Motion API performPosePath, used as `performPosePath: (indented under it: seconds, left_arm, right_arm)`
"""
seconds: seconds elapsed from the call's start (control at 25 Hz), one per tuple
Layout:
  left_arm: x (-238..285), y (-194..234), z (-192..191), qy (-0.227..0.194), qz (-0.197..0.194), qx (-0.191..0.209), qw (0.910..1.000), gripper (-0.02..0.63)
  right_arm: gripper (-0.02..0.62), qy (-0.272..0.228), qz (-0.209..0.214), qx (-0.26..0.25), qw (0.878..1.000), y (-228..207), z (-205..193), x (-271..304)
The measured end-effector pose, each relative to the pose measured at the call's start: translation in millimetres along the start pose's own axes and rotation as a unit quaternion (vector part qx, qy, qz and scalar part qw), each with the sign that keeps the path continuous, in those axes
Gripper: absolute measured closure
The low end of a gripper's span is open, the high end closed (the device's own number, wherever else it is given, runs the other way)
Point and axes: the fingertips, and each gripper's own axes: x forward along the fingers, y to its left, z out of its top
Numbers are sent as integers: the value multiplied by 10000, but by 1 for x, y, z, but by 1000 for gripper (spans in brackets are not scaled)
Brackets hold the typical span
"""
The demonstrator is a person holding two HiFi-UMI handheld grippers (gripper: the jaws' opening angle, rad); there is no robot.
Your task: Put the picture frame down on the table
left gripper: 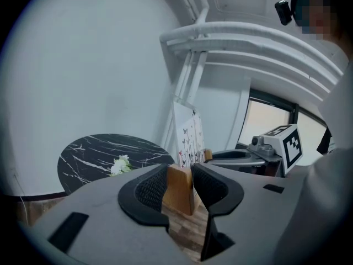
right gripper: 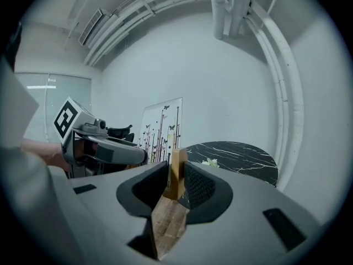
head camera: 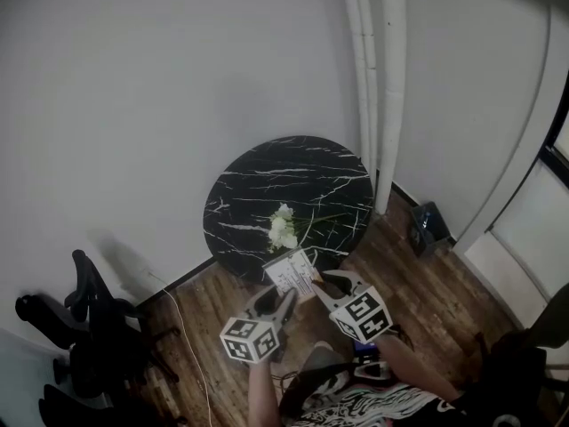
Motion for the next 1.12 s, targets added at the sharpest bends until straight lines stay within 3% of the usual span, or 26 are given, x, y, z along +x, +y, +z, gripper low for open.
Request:
performPosePath:
  seconds: [0.36, 1.12]
  left_arm:
    - [14, 37, 4, -18, 166, -111, 9998, 451]
    - [125, 208, 66, -18, 32, -469, 9989, 451]
  right_arm:
    - [497, 1, 125, 4, 9999, -12, 3, 40]
    - [497, 565, 168, -31, 9983, -109, 55, 223]
